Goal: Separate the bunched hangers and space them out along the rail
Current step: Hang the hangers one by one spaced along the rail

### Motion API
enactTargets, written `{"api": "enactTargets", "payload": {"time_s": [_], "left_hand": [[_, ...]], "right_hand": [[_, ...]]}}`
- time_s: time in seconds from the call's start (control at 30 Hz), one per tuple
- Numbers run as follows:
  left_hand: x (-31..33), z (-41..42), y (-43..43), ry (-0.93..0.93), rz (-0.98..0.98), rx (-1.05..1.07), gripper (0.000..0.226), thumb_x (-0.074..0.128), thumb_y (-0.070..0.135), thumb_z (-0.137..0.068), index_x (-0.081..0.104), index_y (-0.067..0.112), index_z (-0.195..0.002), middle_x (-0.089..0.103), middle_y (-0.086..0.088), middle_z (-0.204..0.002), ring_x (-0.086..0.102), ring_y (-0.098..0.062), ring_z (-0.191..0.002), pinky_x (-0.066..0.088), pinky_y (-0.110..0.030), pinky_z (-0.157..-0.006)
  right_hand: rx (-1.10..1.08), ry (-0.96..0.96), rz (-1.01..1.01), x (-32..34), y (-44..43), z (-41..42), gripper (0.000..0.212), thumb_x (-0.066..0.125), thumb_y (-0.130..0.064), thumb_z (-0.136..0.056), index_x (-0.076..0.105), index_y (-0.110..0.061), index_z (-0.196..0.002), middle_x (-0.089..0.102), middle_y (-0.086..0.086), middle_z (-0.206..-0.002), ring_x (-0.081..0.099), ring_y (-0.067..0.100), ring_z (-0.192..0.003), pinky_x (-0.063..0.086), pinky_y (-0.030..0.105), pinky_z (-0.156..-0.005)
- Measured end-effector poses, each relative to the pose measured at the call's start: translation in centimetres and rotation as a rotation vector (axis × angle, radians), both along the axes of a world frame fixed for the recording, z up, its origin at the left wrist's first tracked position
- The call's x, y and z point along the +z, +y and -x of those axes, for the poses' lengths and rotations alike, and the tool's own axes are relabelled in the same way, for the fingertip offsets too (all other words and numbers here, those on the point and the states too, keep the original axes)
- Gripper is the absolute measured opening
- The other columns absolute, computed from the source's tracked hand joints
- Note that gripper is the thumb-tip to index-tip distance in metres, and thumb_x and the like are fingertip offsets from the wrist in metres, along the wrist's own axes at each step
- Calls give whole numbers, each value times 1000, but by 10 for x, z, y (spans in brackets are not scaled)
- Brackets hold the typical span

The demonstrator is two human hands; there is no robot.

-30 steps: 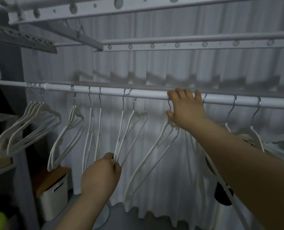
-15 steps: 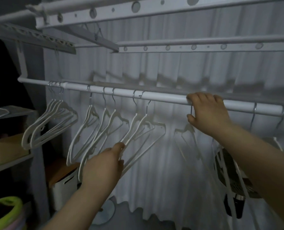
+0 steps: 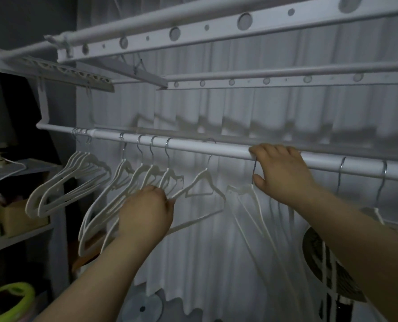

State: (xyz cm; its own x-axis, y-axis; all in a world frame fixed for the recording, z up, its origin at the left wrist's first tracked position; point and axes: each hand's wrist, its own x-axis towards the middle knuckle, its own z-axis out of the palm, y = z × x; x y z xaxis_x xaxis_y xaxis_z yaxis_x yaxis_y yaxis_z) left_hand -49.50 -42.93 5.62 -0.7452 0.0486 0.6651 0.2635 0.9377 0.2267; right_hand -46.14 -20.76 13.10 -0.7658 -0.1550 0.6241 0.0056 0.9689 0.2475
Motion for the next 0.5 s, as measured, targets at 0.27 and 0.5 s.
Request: {"api": "enactTargets", "payload": {"time_s": [0.27, 0.5], "left_hand": [[-20, 5, 16, -264, 105, 25, 34, 37, 35, -96, 59, 10, -103, 65, -9, -108, 61, -26, -101, 46, -31, -80], [-56, -44, -35, -180, 121, 52, 33, 36, 43, -94, 60, 27, -110, 66, 4, -108, 61, -14, -99, 39, -22, -67]], "right_hand": [[18, -46, -42, 1, 5, 1, 60, 53, -29, -87, 29, -15, -141, 31, 6, -148, 32, 25, -133, 18, 37, -109], [231, 153, -175, -13, -13, -1, 47, 49, -30, -65, 66, -2, -100, 69, 21, -104, 58, 34, -101, 43, 42, -90]]}}
